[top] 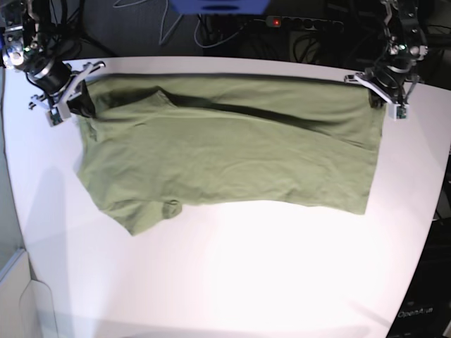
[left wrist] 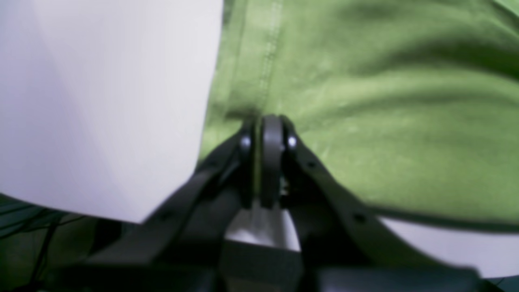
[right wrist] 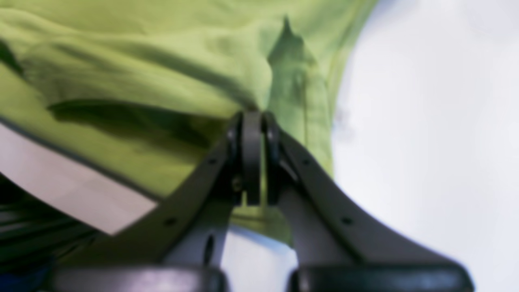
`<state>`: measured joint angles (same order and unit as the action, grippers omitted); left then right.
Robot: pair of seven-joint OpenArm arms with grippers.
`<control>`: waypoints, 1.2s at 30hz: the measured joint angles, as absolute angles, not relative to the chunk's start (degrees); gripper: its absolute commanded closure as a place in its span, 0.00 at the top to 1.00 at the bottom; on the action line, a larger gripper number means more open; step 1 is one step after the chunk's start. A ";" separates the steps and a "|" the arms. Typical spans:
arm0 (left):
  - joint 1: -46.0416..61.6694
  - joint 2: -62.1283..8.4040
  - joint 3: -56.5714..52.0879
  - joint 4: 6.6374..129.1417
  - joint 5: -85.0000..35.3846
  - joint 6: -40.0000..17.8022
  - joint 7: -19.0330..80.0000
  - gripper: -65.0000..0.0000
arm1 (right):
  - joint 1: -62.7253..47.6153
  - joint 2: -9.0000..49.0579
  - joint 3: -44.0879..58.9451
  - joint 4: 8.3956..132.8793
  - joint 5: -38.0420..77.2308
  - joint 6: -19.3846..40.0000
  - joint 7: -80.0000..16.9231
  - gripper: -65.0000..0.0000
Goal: Fold the T-shirt properly
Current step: 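Pull both grippers back toward the robot, stretching the folded shirt, then release the right gripper and move it to the shirt's hem corner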
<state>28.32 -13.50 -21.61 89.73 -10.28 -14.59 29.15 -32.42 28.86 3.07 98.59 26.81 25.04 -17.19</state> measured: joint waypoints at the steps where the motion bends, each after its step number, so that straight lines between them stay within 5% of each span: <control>1: 28.32 -13.50 -21.58 89.73 -10.28 -14.61 29.17 0.04 | -32.45 28.82 3.05 99.39 26.83 25.06 -17.26 0.01; 5: 28.32 -13.50 -21.61 89.73 -10.28 -14.59 29.17 0.04 | -32.08 28.86 0.93 102.63 26.87 25.06 -21.12 0.05; 12: 28.36 -13.50 -21.61 89.80 -10.31 -14.61 29.41 0.04 | -25.34 28.64 -2.79 104.77 27.16 25.26 -27.14 0.51; 18: 28.27 -12.64 -21.71 90.06 -9.80 -14.11 29.41 0.04 | -18.61 27.77 -2.96 104.60 26.85 30.11 -33.61 0.59; 26: 28.27 -12.56 -21.71 90.13 -9.61 -14.11 29.45 0.04 | -13.58 27.97 -2.81 104.60 26.74 30.41 -40.12 0.56; 28: 28.27 -12.60 -21.71 90.13 -9.63 -14.11 29.45 0.04 | -14.04 28.84 -2.81 104.57 26.92 30.41 -40.05 0.43; 31: 28.29 -12.71 -21.71 90.13 -9.65 -14.13 29.50 0.04 | -14.96 29.02 -2.66 103.70 26.48 30.22 -40.34 0.04; 36: 28.53 -12.43 -21.82 92.73 -8.91 -14.15 33.45 0.04 | -16.91 28.56 0.64 103.72 21.91 30.24 -39.99 0.01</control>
<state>28.53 -12.43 -21.82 92.73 -8.91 -14.15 33.45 -16.91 28.56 0.64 103.72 21.91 30.24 -39.99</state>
